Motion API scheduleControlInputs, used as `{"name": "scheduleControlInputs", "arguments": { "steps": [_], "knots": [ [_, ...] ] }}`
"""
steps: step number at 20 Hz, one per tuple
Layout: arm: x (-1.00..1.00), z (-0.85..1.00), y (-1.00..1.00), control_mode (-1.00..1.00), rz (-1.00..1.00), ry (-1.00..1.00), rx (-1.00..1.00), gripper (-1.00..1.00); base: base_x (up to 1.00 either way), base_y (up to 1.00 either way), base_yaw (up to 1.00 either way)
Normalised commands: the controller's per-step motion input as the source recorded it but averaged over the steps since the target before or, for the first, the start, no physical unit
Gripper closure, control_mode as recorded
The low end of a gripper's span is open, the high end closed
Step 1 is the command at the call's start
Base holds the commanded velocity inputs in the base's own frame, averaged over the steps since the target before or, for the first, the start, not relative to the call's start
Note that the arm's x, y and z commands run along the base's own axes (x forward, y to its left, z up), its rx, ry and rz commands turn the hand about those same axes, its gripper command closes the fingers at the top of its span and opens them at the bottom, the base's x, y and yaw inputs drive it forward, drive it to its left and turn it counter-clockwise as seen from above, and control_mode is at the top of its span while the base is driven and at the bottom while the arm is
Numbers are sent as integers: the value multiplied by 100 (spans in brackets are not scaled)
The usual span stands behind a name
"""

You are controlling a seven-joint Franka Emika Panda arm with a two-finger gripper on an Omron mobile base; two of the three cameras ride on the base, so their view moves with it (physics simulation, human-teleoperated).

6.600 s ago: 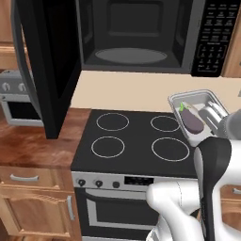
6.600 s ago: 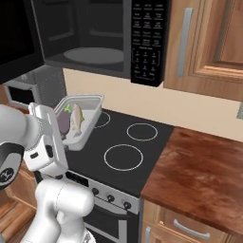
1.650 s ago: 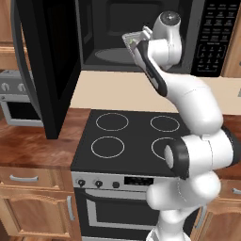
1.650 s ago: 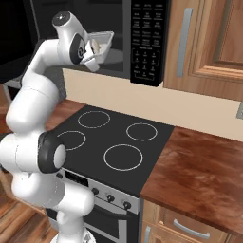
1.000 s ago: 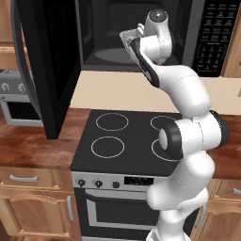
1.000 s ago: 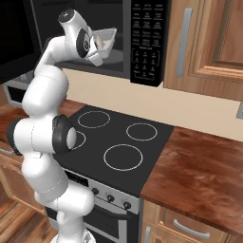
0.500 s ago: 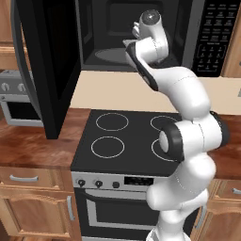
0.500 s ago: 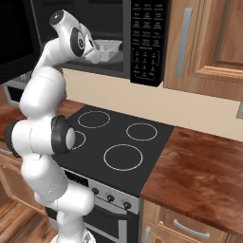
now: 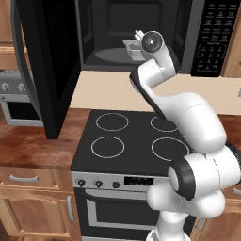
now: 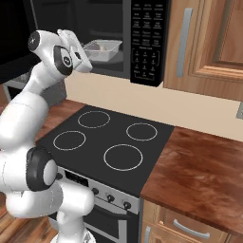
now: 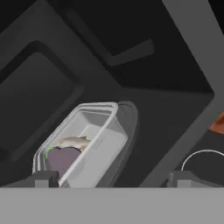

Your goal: Place the tupperware containing the fish and eggplant meal in the microwave. Close the microwave door and press the start button to reheat the meal.

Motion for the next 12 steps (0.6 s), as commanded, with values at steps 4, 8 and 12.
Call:
{"name": "scheduleControlInputs", "arguments": {
  "steps": [4,8,12],
  "knots": [
    [-96,36,0,-100,0,-12,0,-100,0,0,0],
    [-100,54,6,-100,6,-3,-1,-100,0,0,0],
    [-100,39,20,-100,15,4,-13,-100,0,0,0]
  ]
}}
